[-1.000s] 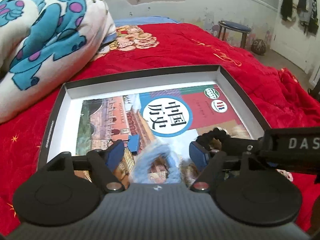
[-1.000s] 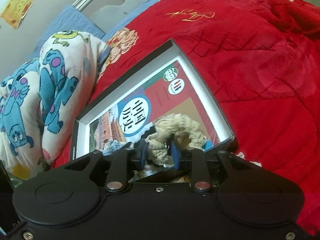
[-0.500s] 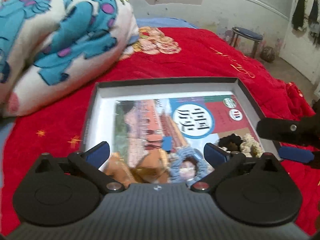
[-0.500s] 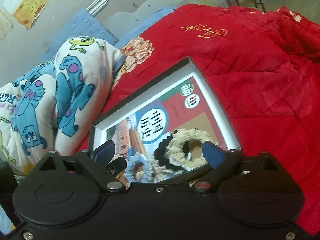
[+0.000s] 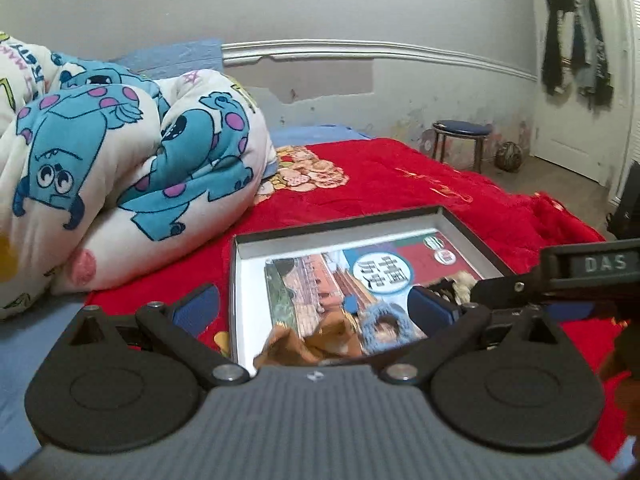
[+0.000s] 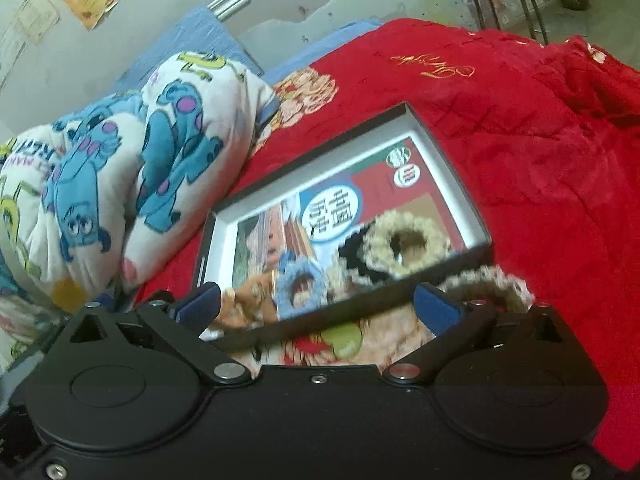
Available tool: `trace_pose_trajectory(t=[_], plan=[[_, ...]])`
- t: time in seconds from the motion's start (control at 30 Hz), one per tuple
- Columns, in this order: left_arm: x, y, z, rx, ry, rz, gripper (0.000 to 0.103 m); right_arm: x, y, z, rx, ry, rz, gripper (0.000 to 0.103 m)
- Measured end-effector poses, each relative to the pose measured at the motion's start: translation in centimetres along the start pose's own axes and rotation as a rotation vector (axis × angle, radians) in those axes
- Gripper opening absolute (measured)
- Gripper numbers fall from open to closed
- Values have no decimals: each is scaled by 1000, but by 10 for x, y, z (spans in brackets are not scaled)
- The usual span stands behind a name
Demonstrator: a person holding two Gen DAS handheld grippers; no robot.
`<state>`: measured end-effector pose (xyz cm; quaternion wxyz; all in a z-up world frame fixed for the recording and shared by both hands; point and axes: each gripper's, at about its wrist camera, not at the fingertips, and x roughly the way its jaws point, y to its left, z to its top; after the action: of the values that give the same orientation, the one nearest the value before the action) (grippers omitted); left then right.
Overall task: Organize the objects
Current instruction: 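Move both tools back toward the remaining brown paper pieces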
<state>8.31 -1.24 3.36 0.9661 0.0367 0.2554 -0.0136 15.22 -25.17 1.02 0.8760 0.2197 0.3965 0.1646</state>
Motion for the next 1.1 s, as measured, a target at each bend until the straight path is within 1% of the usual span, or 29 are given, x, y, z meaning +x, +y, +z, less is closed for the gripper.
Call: trace_pose_trajectory(t=[0.07,0.13,0.2,0.27,0.37,0.43,0.47,0.57,0.63,0.7,0.77,0.87,0.93,1.03,1.1], plan=[[-7,3,-3,-26,23,-35,103,-5,3,-7,-25,-6,-15,103],[-14,10,-9,-100,47,-66,103,-10,8,-14,-43,-19,-24,103],[-22,19,-17,-171,69,-78,103,-13,13,-19,-55,-36,-26,103],[-31,30,-23,-214,75,-73,103,-16,18,-24,-66,-63,-26,103],[-54,49,-32,-270,4,-109,103,-23,19,-32,-78,-116,-22,103],[-65,60,-34,-329,-27,-91,103,-28,18,-38,-77,-140,-37,103],[-68,66,-35,-369,-43,-69,103,-31,18,-40,-72,-147,-42,103],[-70,79,-34,-452,-47,-53,103,-41,14,-51,-61,-156,-46,103],[-71,80,-33,-451,-45,-20,103,-50,13,-63,-75,-168,-52,103],[-72,76,-34,-406,-36,-3,103,-57,15,-71,-105,-180,-60,103],[-69,71,-39,-374,-19,-24,103,-63,18,-77,-121,-189,-59,103],[-65,64,-47,-350,30,-25,103,-71,27,-82,-150,-212,-37,103],[-62,60,-51,-330,51,-29,103,-75,34,-85,-196,-227,-41,103],[-62,60,-55,-324,64,23,103,-79,41,-86,-247,-247,-74,103],[-62,59,-57,-332,85,99,103,-84,40,-84,-256,-278,-52,103]])
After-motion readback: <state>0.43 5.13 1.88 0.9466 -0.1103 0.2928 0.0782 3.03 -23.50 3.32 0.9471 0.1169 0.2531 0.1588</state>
